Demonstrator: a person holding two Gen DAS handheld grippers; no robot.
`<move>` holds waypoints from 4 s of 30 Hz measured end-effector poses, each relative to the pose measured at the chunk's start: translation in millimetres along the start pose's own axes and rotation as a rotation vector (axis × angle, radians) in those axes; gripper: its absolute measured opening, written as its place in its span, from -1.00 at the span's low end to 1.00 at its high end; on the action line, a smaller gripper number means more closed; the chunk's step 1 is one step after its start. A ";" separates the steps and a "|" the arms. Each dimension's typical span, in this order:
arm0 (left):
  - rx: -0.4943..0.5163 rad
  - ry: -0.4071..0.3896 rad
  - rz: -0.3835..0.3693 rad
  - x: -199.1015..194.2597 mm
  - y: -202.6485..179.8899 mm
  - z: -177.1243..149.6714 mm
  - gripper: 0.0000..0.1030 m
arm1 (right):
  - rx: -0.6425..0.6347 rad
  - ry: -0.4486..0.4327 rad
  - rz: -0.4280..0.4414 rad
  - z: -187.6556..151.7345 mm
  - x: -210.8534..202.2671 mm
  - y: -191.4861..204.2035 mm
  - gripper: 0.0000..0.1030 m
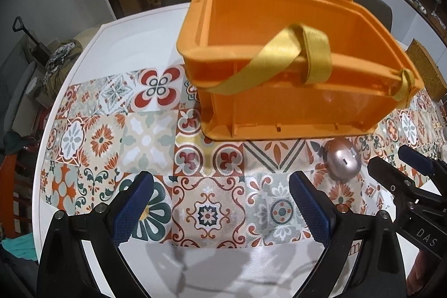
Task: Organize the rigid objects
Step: 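Withdraw the right tool from the crate and lower it toward the silver egg, then close the right tool around the silver egg object, then lift the silver egg with the right tool and carry it over the crate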
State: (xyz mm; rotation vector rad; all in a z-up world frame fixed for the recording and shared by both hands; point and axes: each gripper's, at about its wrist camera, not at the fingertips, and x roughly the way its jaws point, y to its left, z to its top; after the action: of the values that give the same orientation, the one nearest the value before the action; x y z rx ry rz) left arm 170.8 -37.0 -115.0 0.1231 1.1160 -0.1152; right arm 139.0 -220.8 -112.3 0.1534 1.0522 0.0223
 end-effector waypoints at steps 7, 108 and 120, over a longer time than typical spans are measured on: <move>0.004 0.034 0.004 16.3 -4.4 -4.9 0.92 | -0.008 0.024 -0.006 -6.6 15.7 -3.1 0.42; 0.041 -0.130 -0.049 -60.4 5.1 11.0 0.92 | -0.057 -0.123 -0.074 13.4 -51.0 26.9 0.11; 0.019 -0.168 -0.057 -73.1 16.7 34.1 0.92 | -0.068 -0.165 -0.064 39.3 -62.9 37.9 0.11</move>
State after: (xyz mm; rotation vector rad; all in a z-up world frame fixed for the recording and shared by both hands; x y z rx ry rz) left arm 171.9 -23.7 -33.7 0.0971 0.9513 -0.1838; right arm 143.9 -193.5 -33.7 0.0587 0.8895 -0.0122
